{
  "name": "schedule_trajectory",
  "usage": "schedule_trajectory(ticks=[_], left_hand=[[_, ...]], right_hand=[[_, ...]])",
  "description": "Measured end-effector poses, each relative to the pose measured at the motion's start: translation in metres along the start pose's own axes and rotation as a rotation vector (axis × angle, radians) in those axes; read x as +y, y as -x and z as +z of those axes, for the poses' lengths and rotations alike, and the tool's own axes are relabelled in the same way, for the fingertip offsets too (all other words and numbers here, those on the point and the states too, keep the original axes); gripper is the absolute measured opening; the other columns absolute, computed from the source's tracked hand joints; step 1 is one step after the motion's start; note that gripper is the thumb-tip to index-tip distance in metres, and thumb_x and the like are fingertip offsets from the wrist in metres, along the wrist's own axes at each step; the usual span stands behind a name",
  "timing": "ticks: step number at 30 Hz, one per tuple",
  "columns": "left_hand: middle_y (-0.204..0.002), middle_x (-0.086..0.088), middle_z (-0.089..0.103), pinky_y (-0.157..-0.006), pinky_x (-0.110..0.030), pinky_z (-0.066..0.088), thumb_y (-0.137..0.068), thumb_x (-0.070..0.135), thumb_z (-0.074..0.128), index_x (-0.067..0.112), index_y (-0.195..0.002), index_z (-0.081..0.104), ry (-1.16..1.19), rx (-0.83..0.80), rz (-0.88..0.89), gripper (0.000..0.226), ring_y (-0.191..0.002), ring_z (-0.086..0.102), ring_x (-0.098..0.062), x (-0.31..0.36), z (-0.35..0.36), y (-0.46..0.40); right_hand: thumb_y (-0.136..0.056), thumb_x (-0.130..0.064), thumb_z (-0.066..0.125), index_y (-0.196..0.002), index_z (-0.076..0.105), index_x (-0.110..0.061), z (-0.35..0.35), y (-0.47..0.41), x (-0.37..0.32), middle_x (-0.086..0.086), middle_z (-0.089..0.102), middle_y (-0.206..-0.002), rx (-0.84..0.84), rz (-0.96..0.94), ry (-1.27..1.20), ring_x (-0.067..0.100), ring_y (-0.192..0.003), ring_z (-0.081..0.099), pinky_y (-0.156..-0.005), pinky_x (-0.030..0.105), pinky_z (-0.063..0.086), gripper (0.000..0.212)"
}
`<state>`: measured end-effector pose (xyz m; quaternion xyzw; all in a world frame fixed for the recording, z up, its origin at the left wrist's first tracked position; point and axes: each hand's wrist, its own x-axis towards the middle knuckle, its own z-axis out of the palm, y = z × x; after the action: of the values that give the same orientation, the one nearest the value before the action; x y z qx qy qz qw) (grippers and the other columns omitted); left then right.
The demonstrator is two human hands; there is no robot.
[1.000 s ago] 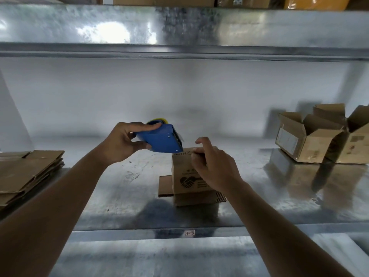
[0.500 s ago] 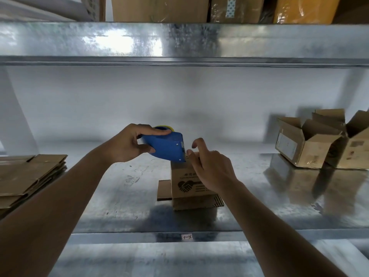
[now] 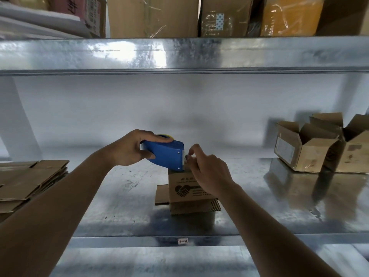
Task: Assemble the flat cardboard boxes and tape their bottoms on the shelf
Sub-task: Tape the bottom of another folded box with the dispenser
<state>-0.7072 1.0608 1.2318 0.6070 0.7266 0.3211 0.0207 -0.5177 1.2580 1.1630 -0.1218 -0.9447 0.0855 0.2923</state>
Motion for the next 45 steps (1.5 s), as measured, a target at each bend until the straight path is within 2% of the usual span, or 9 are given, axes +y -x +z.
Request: schedule_trajectory(ticks=[7,10,13,17,23,27,31,37,45], left_hand=[[-0.140,0.022,0.062,-0.114,-0.039,0.048,-0.087,-0.013,0.073,0.038,-0.140,0.063,-0.003,-0.035,-0.025,0.074,-0.134,0.052,-0.011,0.003,0.001,-0.003],[-0.139,0.026,0.061,-0.109,-0.029,0.051,-0.087,-0.009,0.075,0.040,-0.139,0.062,-0.018,-0.037,-0.037,0.073,-0.132,0.052,-0.002,0.006,0.001,-0.002],[-0.142,0.024,0.059,-0.100,-0.023,0.055,-0.087,0.005,0.080,0.038,-0.145,0.056,-0.048,-0.065,-0.012,0.071,-0.129,0.054,0.000,0.008,0.002,0.001],[-0.140,0.019,0.058,-0.095,-0.035,0.060,-0.090,0.017,0.080,0.046,-0.149,0.049,-0.062,-0.074,-0.026,0.073,-0.126,0.058,-0.012,0.008,0.009,0.004],[-0.140,0.015,0.060,-0.093,-0.035,0.061,-0.091,0.044,0.076,0.048,-0.154,0.041,-0.190,-0.068,0.012,0.072,-0.119,0.062,-0.011,0.012,0.015,0.011],[-0.140,0.013,0.059,-0.092,-0.040,0.061,-0.092,0.040,0.072,0.050,-0.153,0.040,-0.122,-0.036,0.003,0.070,-0.120,0.061,-0.014,0.007,0.019,0.019],[-0.136,0.019,0.062,-0.099,-0.041,0.059,-0.089,0.033,0.076,0.049,-0.150,0.047,-0.015,-0.037,-0.052,0.069,-0.124,0.061,-0.014,0.007,0.010,0.022],[-0.140,0.020,0.062,-0.103,-0.040,0.056,-0.085,0.030,0.079,0.041,-0.147,0.053,-0.014,-0.041,-0.106,0.068,-0.129,0.058,-0.007,0.010,-0.021,0.023],[-0.136,0.026,0.062,-0.108,-0.039,0.051,-0.082,0.037,0.083,0.054,-0.138,0.059,-0.059,-0.070,-0.262,0.063,-0.128,0.057,-0.005,-0.001,-0.051,0.031]], right_hand=[[-0.112,-0.042,0.033,-0.114,0.044,-0.028,0.004,-0.003,0.007,-0.006,0.068,-0.084,0.025,0.044,-0.018,0.014,-0.064,0.064,-0.066,0.035,0.060,0.019],[-0.112,-0.041,0.035,-0.108,0.046,-0.028,0.000,-0.005,0.008,-0.008,0.066,-0.083,-0.009,0.064,-0.060,0.012,-0.067,0.063,-0.067,0.035,0.058,0.018],[-0.112,-0.035,0.039,-0.103,0.047,-0.028,-0.008,-0.010,0.008,-0.008,0.064,-0.082,-0.072,0.078,-0.082,0.011,-0.071,0.061,-0.065,0.030,0.052,0.013],[-0.112,-0.030,0.038,-0.103,0.048,-0.024,-0.013,-0.014,0.008,-0.006,0.060,-0.081,-0.107,0.074,-0.100,0.010,-0.068,0.056,-0.058,0.024,0.035,0.014],[-0.111,-0.032,0.037,-0.100,0.050,-0.026,-0.010,-0.014,0.011,-0.005,0.062,-0.081,-0.107,0.085,-0.136,0.013,-0.072,0.061,-0.062,0.027,0.042,0.019],[-0.112,-0.034,0.035,-0.096,0.049,-0.028,-0.010,-0.009,0.018,-0.006,0.067,-0.088,-0.141,0.056,-0.175,0.013,-0.076,0.063,-0.068,0.031,0.052,0.021],[-0.112,-0.031,0.035,-0.096,0.050,-0.026,-0.016,-0.006,0.019,-0.003,0.064,-0.087,-0.169,0.043,-0.229,0.014,-0.078,0.062,-0.064,0.026,0.043,0.023],[-0.111,-0.032,0.036,-0.088,0.052,-0.027,-0.025,-0.012,0.018,0.000,0.064,-0.086,-0.232,0.083,-0.334,0.019,-0.082,0.062,-0.068,0.031,0.047,0.029],[-0.111,-0.031,0.041,-0.089,0.052,-0.020,-0.042,-0.019,0.015,0.002,0.064,-0.090,-0.336,0.122,-0.385,0.016,-0.083,0.058,-0.066,0.030,0.040,0.027]])
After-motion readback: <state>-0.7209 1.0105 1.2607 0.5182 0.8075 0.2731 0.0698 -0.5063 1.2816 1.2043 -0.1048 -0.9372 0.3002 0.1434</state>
